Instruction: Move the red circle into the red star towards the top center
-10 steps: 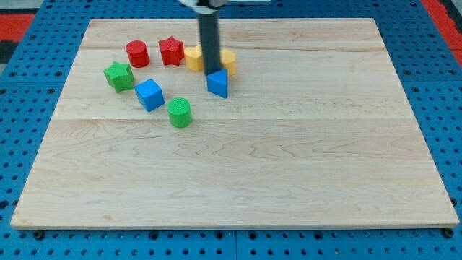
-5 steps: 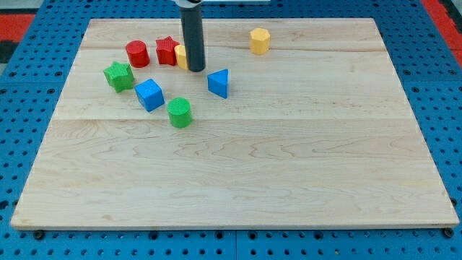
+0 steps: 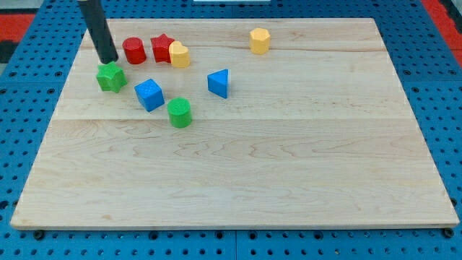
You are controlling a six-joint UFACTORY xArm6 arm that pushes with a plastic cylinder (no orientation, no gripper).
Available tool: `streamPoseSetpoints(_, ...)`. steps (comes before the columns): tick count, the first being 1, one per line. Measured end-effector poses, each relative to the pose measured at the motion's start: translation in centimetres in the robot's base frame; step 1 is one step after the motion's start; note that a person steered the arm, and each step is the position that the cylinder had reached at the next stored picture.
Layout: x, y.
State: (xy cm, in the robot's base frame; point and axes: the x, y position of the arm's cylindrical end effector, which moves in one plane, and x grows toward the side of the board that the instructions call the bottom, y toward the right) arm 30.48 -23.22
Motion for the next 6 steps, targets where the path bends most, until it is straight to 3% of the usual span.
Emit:
streamPoseSetpoints(1,-1.0,-0.2)
streamPoseSetpoints(3,-1.3,5.3)
streamPoseSetpoints(4,-3.3,3.9)
streamPoseSetpoints(6,-2.5,12.3)
